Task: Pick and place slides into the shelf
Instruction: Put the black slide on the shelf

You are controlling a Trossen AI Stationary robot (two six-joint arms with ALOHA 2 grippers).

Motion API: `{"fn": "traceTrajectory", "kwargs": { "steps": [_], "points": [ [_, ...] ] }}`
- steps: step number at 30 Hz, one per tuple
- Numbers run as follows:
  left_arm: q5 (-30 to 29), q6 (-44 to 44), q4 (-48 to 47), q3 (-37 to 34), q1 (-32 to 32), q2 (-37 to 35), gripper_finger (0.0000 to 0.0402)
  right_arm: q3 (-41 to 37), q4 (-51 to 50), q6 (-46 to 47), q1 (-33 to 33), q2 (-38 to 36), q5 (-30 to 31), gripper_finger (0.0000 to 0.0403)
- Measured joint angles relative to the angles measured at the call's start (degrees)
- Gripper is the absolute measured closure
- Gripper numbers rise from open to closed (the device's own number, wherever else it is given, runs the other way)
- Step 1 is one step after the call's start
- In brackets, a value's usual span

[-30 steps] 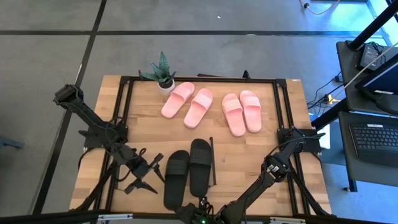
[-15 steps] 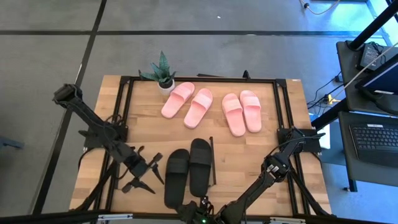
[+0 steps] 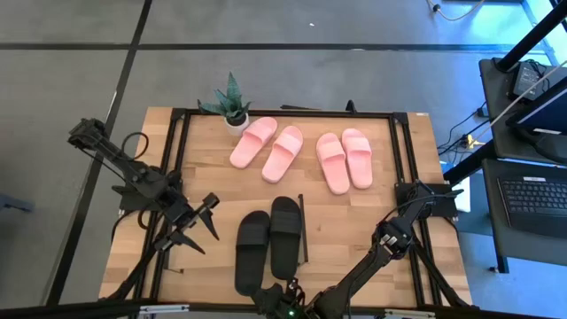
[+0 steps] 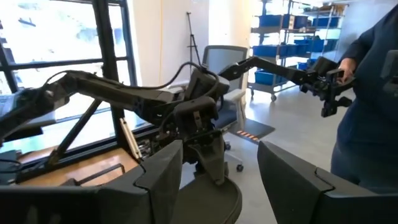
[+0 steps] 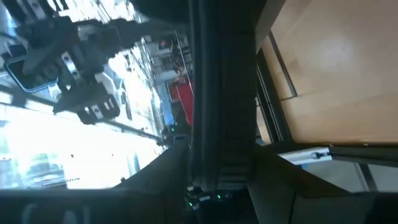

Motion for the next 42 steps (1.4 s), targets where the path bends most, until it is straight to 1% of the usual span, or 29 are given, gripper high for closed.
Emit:
{"fn": "traceTrajectory", "kwargs": {
  "steps": [6,9,22,29,42],
  "points": [
    [0.0,0.0,-2.5,0.0,1.0,-2.2,0.0202,0.0,-3.9,5.9,0.0,0.0,0.6,0.0253],
    [0.0,0.0,-3.1,0.0,1.4,-2.4,0.0202,0.0,-4.1,6.7,0.0,0.0,0.4,0.0253],
    [-0.5,-0.2,-3.4,0.0,1.5,-2.4,0.0202,0.0,-2.7,6.2,0.3,0.0,-0.3,0.0253],
    [-0.6,-2.0,-7.7,0.0,1.5,-2.3,0.0202,0.0,-2.6,8.6,1.2,0.0,-0.5,0.0253],
    [-0.8,-2.8,-7.8,0.0,1.5,-2.3,0.0201,0.0,-1.0,8.6,3.5,0.0,-0.5,0.0253]
  ]
}}
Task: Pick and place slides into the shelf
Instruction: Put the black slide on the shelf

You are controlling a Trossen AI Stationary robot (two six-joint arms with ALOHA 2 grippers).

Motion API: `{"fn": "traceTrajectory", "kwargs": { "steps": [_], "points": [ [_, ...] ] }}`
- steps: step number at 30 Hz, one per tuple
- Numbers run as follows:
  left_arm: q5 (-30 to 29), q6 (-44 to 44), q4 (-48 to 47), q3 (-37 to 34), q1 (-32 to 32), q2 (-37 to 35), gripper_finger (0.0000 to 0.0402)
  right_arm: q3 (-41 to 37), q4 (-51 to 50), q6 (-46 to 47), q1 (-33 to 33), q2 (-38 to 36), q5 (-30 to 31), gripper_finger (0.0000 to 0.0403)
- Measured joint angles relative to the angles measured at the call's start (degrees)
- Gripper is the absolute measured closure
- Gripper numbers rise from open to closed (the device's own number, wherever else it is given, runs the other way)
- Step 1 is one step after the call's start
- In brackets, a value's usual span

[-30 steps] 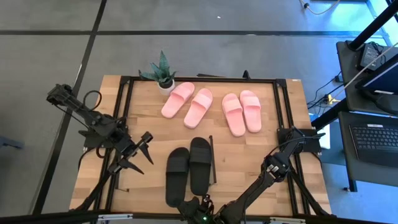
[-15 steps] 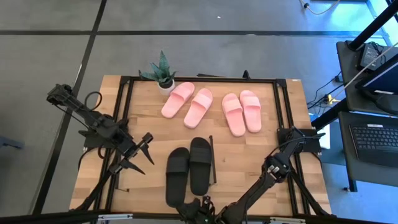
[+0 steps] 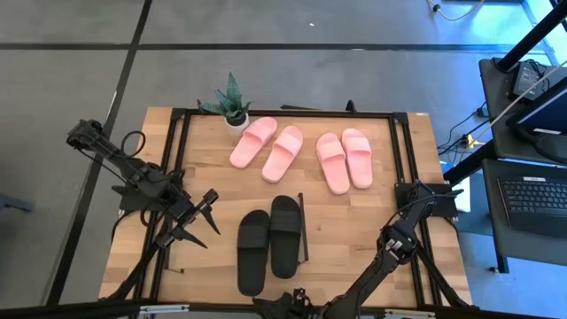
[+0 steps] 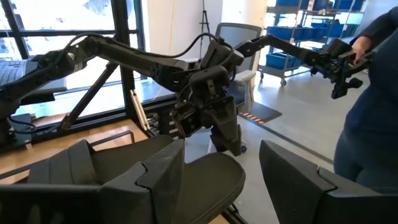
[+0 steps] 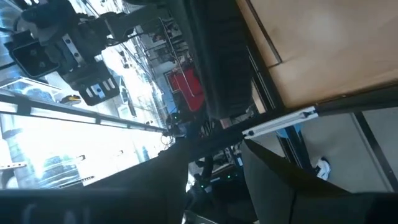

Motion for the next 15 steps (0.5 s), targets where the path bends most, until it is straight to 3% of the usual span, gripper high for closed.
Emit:
{"fn": "traceTrajectory", "kwargs": {
  "steps": [7,12,15],
  "points": [
    [0.0,-0.2,0.0,0.0,0.0,0.0,0.0201,0.0,0.3,-5.9,1.1,0.0,-1.8,0.0253],
    [0.0,-1.9,0.1,0.0,0.0,0.0,0.0201,0.0,-0.4,-24.3,3.0,0.0,-2.3,0.0253],
    [0.0,-4.4,0.1,0.0,0.0,0.0,0.0201,0.0,-0.8,-35.9,3.2,0.0,-5.6,0.0253]
  ]
}}
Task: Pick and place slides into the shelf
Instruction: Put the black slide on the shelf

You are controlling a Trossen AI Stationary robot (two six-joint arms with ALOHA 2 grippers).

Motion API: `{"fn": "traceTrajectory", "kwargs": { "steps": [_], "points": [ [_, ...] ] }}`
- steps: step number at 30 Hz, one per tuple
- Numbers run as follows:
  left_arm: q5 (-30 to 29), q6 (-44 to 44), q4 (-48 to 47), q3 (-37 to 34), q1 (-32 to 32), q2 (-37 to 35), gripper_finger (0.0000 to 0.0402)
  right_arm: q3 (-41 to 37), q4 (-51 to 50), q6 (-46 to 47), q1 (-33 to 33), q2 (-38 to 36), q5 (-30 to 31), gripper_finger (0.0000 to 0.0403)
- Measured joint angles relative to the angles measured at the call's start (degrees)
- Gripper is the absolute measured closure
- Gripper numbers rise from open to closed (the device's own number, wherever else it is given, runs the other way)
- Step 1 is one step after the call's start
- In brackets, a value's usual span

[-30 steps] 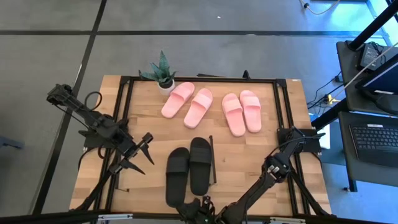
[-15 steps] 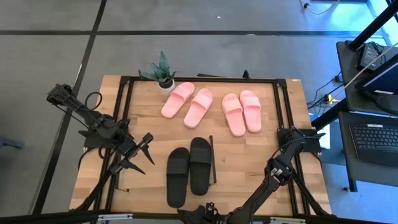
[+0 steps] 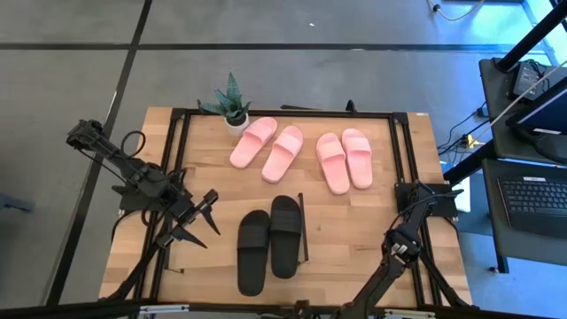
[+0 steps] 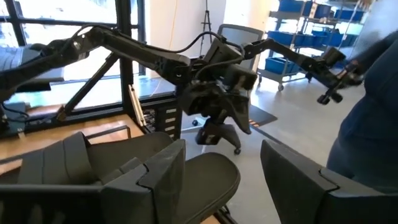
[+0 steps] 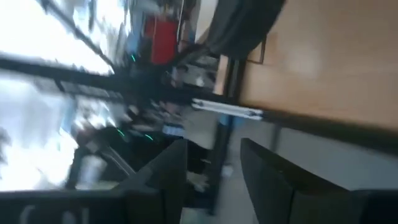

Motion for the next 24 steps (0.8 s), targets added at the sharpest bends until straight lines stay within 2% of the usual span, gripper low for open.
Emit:
{"fn": "traceTrajectory", "kwargs": {
  "steps": [10,14,24],
  "points": [
    [0.0,-6.4,-0.1,0.0,0.0,0.0,0.0201,0.0,0.1,-36.8,-1.3,0.0,-0.5,0.0253],
    [0.1,-7.7,-0.4,0.0,0.0,0.0,0.0201,0.0,0.6,-41.7,-2.3,0.0,-2.0,0.0253],
    [0.6,-7.9,-1.9,0.0,-0.1,0.0,0.0201,0.0,2.9,-45.1,-4.7,0.0,-9.4,0.0253]
  ]
}}
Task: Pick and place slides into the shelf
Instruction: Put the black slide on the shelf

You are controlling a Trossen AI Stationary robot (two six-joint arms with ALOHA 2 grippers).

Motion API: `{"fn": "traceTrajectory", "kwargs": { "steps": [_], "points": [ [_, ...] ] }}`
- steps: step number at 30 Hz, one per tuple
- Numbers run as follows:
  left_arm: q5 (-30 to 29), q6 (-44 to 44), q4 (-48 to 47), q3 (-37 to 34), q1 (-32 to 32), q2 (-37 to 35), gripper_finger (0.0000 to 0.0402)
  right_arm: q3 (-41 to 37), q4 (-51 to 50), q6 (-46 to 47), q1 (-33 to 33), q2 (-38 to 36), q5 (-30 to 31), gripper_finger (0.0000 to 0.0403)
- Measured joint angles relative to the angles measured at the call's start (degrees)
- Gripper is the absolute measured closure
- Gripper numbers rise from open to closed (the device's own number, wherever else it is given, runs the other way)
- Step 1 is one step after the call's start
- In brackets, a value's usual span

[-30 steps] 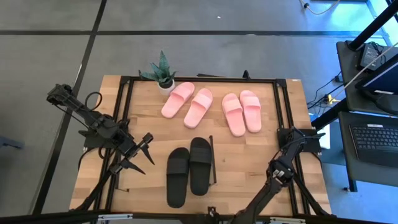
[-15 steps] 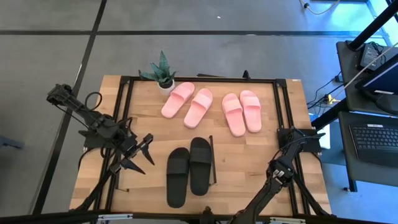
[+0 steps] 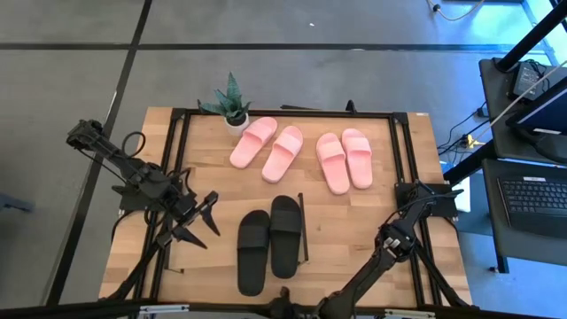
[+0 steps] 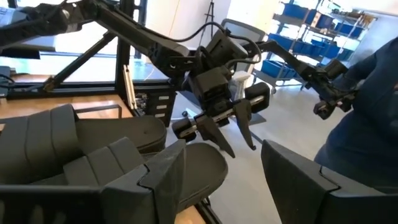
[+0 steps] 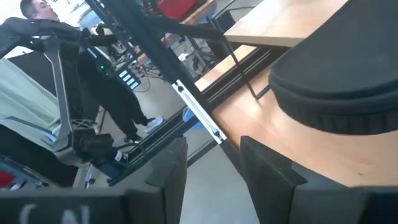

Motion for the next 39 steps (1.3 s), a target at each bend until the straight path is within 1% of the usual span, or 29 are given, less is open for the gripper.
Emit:
{"fn": "traceTrajectory", "kwargs": {
  "steps": [6,10,16,20,24,31,39],
  "points": [
    [1.0,-0.1,-1.7,0.0,0.0,0.0,0.0201,0.0,2.3,-0.2,-0.5,0.0,0.0,0.0253],
    [1.1,-0.1,-2.6,0.0,0.0,0.0,0.0201,0.0,3.2,-2.4,-1.1,0.0,0.1,0.0253],
    [1.5,-0.1,-2.6,0.0,0.0,0.0,0.0202,0.0,2.9,-2.6,-1.3,0.0,5.6,0.0253],
    [2.9,-0.1,-2.6,0.0,0.0,0.0,0.0202,0.0,2.7,-2.8,-1.3,0.0,7.5,0.0253],
    [3.0,-0.1,-2.6,0.0,0.0,0.0,0.0202,0.0,2.1,-2.5,-1.3,0.0,7.9,0.0253],
    [3.0,-0.1,-3.1,0.0,0.0,0.0,0.0202,0.0,1.9,-2.7,-1.2,0.0,13.1,0.0253],
    [3.0,-0.1,-3.1,0.0,0.0,0.0,0.0202,0.0,1.7,-1.0,-1.1,0.0,13.5,0.0253]
  ]
}}
